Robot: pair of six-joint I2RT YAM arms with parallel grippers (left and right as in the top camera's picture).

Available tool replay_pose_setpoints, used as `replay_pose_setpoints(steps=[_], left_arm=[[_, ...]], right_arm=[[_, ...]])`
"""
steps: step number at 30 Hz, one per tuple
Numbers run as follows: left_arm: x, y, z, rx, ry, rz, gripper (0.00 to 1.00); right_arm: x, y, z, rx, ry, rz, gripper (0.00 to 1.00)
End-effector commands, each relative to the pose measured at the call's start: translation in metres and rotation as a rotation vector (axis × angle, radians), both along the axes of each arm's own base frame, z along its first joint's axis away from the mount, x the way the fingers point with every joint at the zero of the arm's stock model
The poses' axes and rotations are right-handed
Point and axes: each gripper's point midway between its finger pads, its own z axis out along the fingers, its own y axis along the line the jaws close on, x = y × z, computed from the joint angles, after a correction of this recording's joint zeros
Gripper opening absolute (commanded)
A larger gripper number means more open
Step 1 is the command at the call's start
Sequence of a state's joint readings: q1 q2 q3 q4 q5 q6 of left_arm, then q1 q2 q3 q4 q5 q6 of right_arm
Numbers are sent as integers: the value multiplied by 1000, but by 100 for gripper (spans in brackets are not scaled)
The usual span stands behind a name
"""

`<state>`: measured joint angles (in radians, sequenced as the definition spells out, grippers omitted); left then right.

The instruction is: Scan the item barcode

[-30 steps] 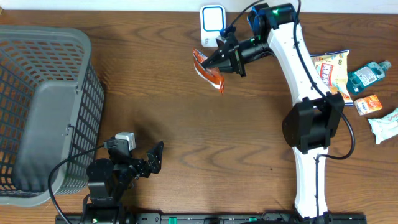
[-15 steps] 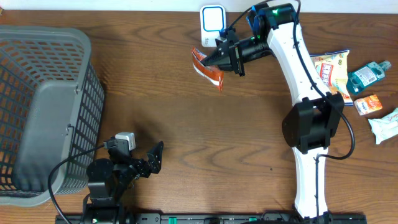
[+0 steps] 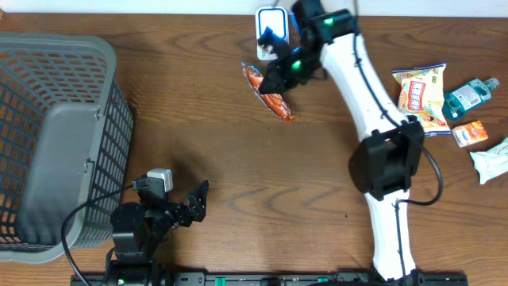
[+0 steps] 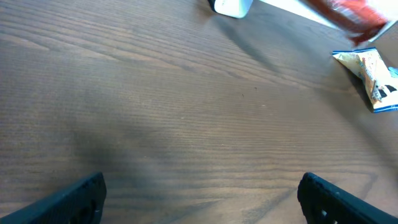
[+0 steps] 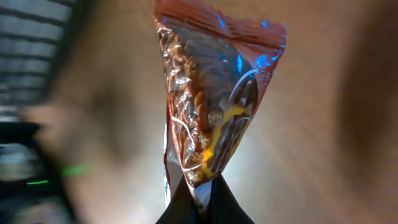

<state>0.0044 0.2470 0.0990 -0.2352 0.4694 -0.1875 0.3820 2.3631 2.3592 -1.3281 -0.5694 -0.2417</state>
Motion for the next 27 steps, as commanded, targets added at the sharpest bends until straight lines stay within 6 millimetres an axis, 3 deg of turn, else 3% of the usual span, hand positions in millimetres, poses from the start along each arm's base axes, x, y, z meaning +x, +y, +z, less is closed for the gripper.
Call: replay_pose_setpoints(steps=[1, 6, 14, 21, 27], left_arm=[[-5, -2, -11, -12, 41, -9, 98], [-5, -2, -11, -12, 41, -9, 98], [-5, -2, -11, -12, 41, -9, 99], [-5, -2, -11, -12, 41, -9, 99], [-5, -2, -11, -12, 41, -9, 98]], right_arm=[[12, -9, -16, -212, -174, 84, 1], [-25, 14, -15, -161, -39, 104, 1], [-125, 36, 4, -59, 299, 280, 1], [-126, 40, 18, -53, 540, -37, 1], [-156, 55, 76, 182, 683, -17, 1]])
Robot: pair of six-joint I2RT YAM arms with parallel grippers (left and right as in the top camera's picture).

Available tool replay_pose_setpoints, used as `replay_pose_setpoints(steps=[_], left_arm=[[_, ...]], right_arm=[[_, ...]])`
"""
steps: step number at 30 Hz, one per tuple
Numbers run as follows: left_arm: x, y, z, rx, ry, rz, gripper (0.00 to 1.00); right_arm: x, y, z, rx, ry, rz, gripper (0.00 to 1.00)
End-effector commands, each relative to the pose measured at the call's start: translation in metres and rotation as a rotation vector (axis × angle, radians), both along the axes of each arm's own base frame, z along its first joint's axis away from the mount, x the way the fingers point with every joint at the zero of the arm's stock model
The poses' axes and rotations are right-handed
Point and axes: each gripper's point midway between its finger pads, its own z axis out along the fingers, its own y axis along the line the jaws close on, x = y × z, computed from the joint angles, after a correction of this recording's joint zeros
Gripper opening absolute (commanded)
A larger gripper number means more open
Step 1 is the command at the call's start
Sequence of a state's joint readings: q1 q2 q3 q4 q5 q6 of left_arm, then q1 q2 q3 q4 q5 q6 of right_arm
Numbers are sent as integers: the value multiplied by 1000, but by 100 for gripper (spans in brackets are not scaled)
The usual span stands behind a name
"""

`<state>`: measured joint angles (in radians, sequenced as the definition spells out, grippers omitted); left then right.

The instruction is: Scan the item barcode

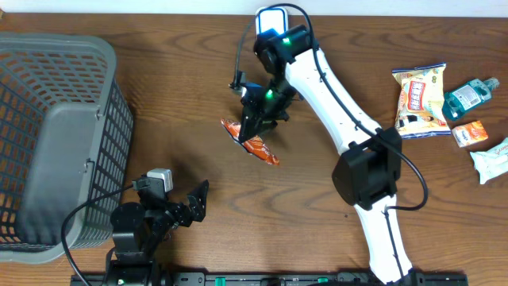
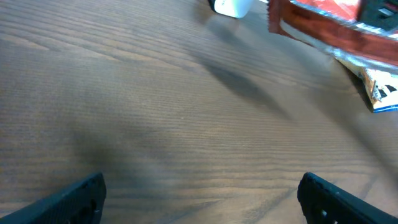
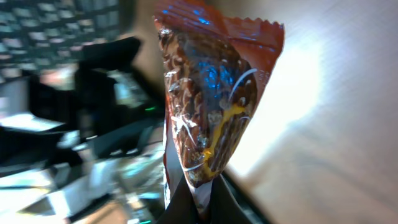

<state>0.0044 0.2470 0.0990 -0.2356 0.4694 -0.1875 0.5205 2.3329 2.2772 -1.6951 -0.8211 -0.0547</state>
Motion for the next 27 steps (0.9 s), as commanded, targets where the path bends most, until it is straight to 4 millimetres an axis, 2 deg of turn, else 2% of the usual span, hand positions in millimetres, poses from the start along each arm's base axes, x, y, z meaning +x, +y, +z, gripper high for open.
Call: replay_pose_setpoints(steps=[1, 7, 12, 14, 15, 20, 23, 27], left_arm=[[-5, -2, -11, -12, 41, -9, 99], [-5, -2, -11, -12, 41, -9, 98], [-5, -2, -11, -12, 41, -9, 98], [-5, -2, -11, -12, 41, -9, 98], [-5, -2, -11, -12, 41, -9, 98], [-5, -2, -11, -12, 41, -9, 98], [-5, -2, -11, -12, 41, -9, 98], [-5, -2, -11, -12, 41, -9, 99]], right_arm=[[-27, 12, 69, 194, 103, -69, 1], [-69, -18, 114, 209, 131, -132, 1], [-96, -44, 144, 193, 184, -242, 1], [-106, -48, 162, 254, 211, -264, 1], [-112, -50, 181, 334, 233, -268, 1], [-118, -57, 229, 484, 386, -335, 1], [-107, -66, 241, 506, 490, -409, 1], [-90, -80, 243, 491, 559, -512, 1]])
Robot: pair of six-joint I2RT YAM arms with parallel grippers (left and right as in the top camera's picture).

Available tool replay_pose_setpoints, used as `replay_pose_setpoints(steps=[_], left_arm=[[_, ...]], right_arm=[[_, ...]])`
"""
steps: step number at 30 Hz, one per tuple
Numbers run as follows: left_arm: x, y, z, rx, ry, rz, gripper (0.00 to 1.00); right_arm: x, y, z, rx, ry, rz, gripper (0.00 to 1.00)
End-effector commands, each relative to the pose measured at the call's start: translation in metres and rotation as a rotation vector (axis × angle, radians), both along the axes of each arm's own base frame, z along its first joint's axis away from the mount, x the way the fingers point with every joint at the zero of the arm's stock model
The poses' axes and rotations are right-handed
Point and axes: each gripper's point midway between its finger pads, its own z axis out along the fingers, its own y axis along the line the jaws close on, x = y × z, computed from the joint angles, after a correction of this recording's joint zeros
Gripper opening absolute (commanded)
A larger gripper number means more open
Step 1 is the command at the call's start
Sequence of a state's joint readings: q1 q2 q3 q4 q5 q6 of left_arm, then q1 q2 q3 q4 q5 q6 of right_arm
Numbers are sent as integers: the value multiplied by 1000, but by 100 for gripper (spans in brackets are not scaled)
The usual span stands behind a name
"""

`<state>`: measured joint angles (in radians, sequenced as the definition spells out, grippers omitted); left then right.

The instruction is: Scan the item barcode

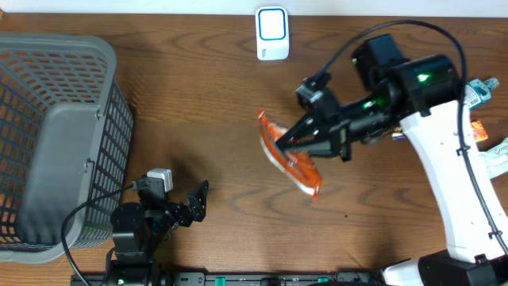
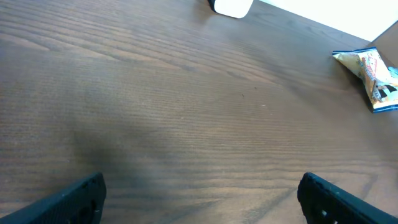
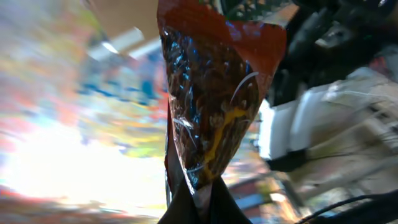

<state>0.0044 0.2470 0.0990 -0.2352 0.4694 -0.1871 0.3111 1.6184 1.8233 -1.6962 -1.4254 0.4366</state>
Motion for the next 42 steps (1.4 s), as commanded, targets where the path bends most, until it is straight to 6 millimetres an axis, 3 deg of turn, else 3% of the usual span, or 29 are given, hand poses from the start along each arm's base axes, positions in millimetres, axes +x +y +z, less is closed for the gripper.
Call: replay_pose_setpoints(steps=[1, 12, 18, 21, 23, 27, 29, 31, 39, 42], left_arm=[[-5, -2, -11, -12, 41, -9, 99], [-5, -2, -11, -12, 41, -9, 98], [-5, -2, -11, -12, 41, -9, 98], [-5, -2, -11, -12, 41, -9, 98], [-5, -2, -11, -12, 41, -9, 98], [-5, -2, -11, -12, 41, -9, 98], [-5, -2, -11, -12, 41, -9, 99], [-5, -2, -11, -12, 41, -9, 99], [-5, -2, -11, -12, 41, -9, 98], [-5, -2, -11, -12, 41, -9, 99]], right_arm=[[9, -11, 19, 68, 142, -59, 1], [18, -20, 20, 75, 153, -99, 1], [19, -20, 11, 28, 133, -106, 1], [29, -22, -11, -87, 29, -128, 1], [45, -29, -41, -251, -88, -169, 1], [70, -69, -107, -724, -317, -215, 1], [81, -85, -123, -907, -418, -220, 1], [88, -88, -129, -999, -513, -205, 1], [91, -30, -133, -901, -1050, 150, 1], [97, -18, -143, -868, -1132, 192, 1]])
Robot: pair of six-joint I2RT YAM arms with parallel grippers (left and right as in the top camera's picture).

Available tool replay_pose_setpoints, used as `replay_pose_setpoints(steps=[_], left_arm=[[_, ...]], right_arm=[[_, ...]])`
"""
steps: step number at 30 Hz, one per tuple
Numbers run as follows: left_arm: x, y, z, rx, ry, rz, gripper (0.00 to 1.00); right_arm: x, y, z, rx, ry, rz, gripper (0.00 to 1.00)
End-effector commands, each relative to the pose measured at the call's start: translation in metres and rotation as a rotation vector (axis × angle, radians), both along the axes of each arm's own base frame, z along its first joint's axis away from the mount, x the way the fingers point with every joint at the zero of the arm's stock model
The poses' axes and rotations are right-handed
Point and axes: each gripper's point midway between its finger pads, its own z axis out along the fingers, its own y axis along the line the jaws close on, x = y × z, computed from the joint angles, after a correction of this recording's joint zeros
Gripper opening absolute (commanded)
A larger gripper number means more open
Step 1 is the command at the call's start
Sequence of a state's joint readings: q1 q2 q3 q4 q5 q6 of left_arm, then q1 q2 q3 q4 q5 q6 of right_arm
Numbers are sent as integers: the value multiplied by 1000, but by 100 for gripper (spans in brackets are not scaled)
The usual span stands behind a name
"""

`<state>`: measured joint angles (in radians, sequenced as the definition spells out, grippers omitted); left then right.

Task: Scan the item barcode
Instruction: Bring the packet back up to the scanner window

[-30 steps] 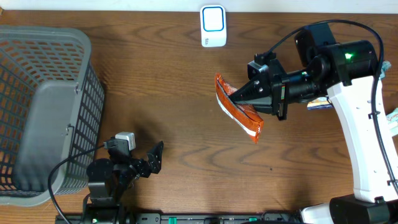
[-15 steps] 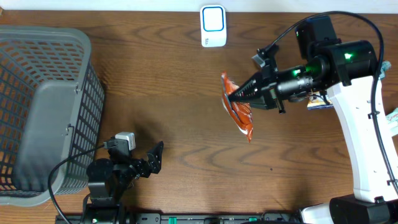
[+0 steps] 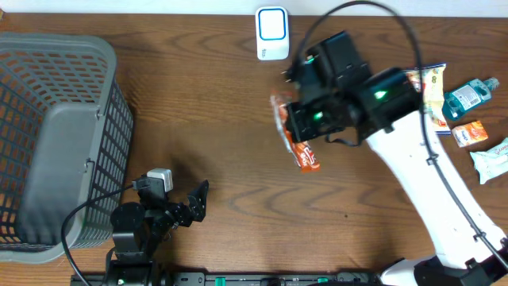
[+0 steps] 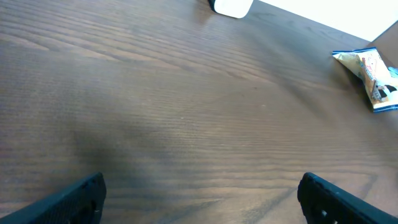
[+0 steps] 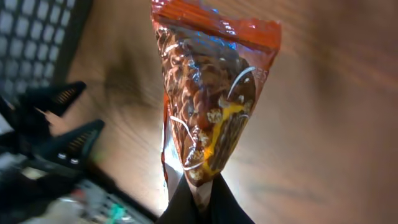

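Observation:
My right gripper [image 5: 200, 194] is shut on the bottom edge of an orange snack bag [image 5: 211, 106], which hangs in the air over the table's middle [image 3: 294, 135]. The white barcode scanner [image 3: 271, 32] stands at the table's far edge, its base also showing in the left wrist view [image 4: 231, 7]. My left gripper [image 4: 202, 196] rests open near the front left [image 3: 194, 200], nothing between its fingers.
A grey mesh basket [image 3: 48, 135] fills the left side. At the right edge lie a yellow snack packet [image 3: 425, 83], a teal bottle [image 3: 470, 94], an orange box [image 3: 471, 133] and a white packet [image 3: 492, 159].
My right arm has swung so the bag now hangs further back and a little right, closer to the scanner. The wrist view now looks down at the table. The left arm has not moved.
The right gripper held the bag just below the scanner at the far edge. Then it was lower and to the left, then over the table's middle right with the wrist tipped up. Now it is back nearer the scanner, still gripped.

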<state>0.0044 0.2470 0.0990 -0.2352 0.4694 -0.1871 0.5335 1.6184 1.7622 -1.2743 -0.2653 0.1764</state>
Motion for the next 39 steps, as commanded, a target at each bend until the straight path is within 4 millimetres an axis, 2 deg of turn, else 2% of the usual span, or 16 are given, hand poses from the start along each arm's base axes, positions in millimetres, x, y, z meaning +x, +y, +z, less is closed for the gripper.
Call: replay_pose_setpoints(steps=[1, 8, 13, 17, 21, 23, 26, 32, 39], left_arm=[[-5, -2, -11, -12, 41, -9, 98], [-5, -2, -11, -12, 41, -9, 98], [-5, -2, -11, -12, 41, -9, 98], [-5, -2, -11, -12, 41, -9, 98], [-5, -2, -11, -12, 41, -9, 98], [-5, -2, -11, -12, 41, -9, 98], [-5, -2, -11, -12, 41, -9, 99], [-5, -2, -11, -12, 41, -9, 99], [-5, -2, -11, -12, 41, -9, 99]], right_arm=[[9, 4, -16, -74, -124, 153, 1], [43, 30, -62, -61, -340, 311, 1], [68, 46, -67, 5, -490, 301, 1], [75, 57, -79, 40, -510, 311, 1], [89, 67, -113, 40, -470, 297, 1], [104, 70, -125, 36, -488, 285, 1], [133, 71, -126, 48, -543, 258, 1], [201, 66, -116, 45, -611, 211, 1], [261, 86, -106, -19, -691, 286, 1]])
